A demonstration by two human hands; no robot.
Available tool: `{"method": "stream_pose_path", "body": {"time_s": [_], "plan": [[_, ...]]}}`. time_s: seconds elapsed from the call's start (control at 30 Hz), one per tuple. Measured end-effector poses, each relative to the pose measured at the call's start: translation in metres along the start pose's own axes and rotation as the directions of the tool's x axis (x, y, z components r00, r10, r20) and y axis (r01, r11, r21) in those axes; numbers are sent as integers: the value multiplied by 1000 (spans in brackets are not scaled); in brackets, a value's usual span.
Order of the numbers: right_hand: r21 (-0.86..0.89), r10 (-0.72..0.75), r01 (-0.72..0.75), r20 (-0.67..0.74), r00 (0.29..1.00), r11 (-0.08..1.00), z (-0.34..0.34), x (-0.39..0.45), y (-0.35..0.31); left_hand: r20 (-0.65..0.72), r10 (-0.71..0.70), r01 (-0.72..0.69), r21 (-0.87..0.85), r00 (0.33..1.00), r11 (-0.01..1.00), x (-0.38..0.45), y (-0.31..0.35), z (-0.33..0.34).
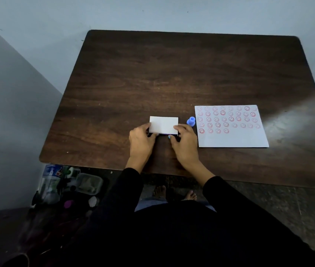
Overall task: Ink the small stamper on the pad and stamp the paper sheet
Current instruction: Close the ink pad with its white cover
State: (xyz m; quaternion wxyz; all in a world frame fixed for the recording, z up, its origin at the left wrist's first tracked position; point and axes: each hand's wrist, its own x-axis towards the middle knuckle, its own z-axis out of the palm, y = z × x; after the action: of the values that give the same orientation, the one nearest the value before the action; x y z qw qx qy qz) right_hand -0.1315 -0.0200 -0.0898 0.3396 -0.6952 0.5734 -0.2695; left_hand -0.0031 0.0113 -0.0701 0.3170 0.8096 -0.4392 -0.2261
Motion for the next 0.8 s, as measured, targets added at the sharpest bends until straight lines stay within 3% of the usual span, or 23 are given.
{"method": "stream_pose_path", "body": {"time_s": [0.1,0.27,0.43,0.73,0.8], "plan": [[7,-7,8,-52,999,1000,-2,-3,-2,-5,11,-11,2,1000,1000,0,0,-1],[-13,-45,43,-270,962,999,-17,5,-1,-12,-2,2,-14,1000,1000,0,-1,-1],[-28,14,-17,-97,995,999,-25,22,17,6,-15,15,-23,1000,1000,3,0,1],[-17,-38,36,-90,995,999,-23,21,22,7,8,-8,-22,1000,1000,5,0,3],[-53,-74,67,-145,987,996,-28,19,24,3,12,-12,-39,1000,999,6,0,3]]}}
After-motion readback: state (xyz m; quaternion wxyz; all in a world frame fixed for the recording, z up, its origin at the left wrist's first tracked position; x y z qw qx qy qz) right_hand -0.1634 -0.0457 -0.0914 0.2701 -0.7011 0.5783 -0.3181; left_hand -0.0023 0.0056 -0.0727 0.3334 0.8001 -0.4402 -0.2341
